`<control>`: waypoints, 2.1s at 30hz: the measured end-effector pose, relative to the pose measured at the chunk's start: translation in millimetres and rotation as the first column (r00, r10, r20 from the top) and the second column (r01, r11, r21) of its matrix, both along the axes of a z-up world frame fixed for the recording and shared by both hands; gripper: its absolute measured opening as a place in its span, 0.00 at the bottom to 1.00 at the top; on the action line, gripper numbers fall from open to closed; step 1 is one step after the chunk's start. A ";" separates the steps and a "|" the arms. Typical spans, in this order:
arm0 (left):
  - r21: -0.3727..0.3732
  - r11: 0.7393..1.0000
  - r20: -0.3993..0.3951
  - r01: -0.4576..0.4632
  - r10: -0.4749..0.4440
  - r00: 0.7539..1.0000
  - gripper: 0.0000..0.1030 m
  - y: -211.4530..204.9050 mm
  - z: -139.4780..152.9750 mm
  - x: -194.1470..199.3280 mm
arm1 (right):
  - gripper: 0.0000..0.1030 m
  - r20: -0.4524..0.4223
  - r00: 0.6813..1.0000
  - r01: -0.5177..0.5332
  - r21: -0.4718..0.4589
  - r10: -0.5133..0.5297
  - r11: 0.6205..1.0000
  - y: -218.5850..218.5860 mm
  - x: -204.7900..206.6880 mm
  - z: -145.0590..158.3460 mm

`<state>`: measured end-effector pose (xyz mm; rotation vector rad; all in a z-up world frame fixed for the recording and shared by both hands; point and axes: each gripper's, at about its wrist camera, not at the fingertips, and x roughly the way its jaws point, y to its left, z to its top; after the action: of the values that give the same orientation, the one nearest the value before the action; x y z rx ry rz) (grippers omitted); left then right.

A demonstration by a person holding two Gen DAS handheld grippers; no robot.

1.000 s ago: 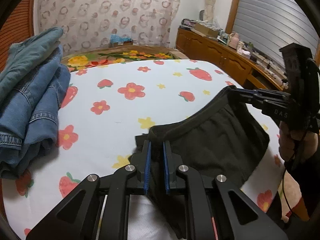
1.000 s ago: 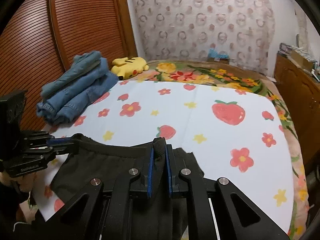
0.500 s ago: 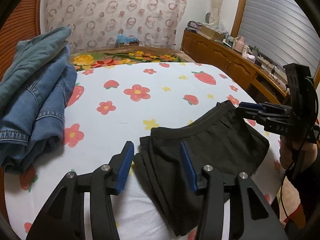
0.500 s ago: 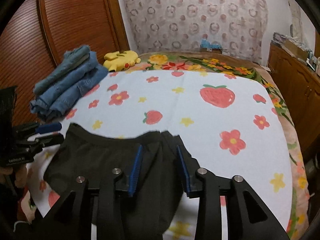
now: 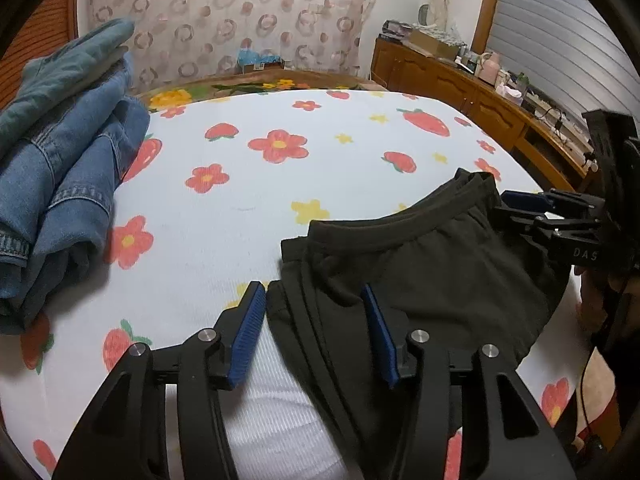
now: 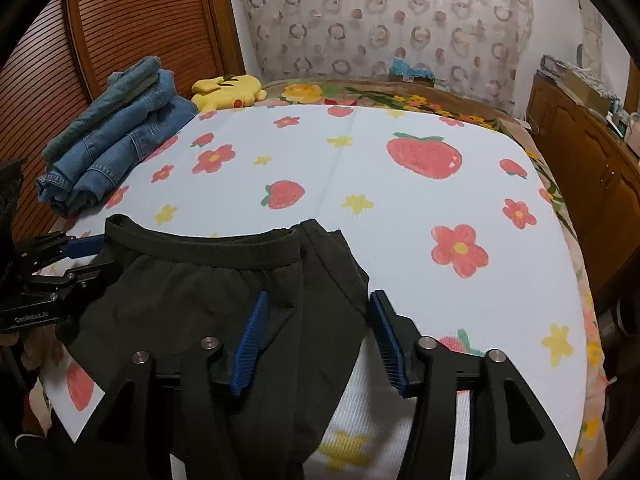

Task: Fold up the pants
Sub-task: 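Grasp the waistband edge with both grippers and tug it square, then open both grippers and withdraw from the folded black garment, then grasp the folded black garment's edge with both grippers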

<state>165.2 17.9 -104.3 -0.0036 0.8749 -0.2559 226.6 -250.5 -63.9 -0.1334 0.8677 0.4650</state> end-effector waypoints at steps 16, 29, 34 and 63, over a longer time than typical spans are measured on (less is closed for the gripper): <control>0.043 0.998 -0.005 0.048 -0.048 0.999 0.75 -13.9 -2.3 -0.1 | 0.61 -0.046 0.998 -0.052 -0.014 0.051 0.999 -10.7 -1.8 5.3; 0.046 0.998 -0.006 0.044 -0.044 0.999 0.76 -15.0 -2.3 0.0 | 0.61 -0.086 0.991 -0.101 0.006 0.101 0.995 -6.3 11.5 1.3; -0.059 0.998 -0.028 0.008 -0.010 1.000 0.74 -1.5 1.7 3.2 | 0.61 -0.094 0.990 -0.107 0.029 0.109 0.994 -6.6 16.1 0.8; -0.209 0.978 -0.114 0.010 -0.035 0.993 0.15 14.3 14.2 22.1 | 0.16 -0.158 0.974 -0.145 0.111 0.161 0.983 5.2 38.5 2.7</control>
<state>187.4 32.2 -90.1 -0.2057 0.9617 -0.3711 265.0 -245.2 -61.2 -0.0715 1.0003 0.6698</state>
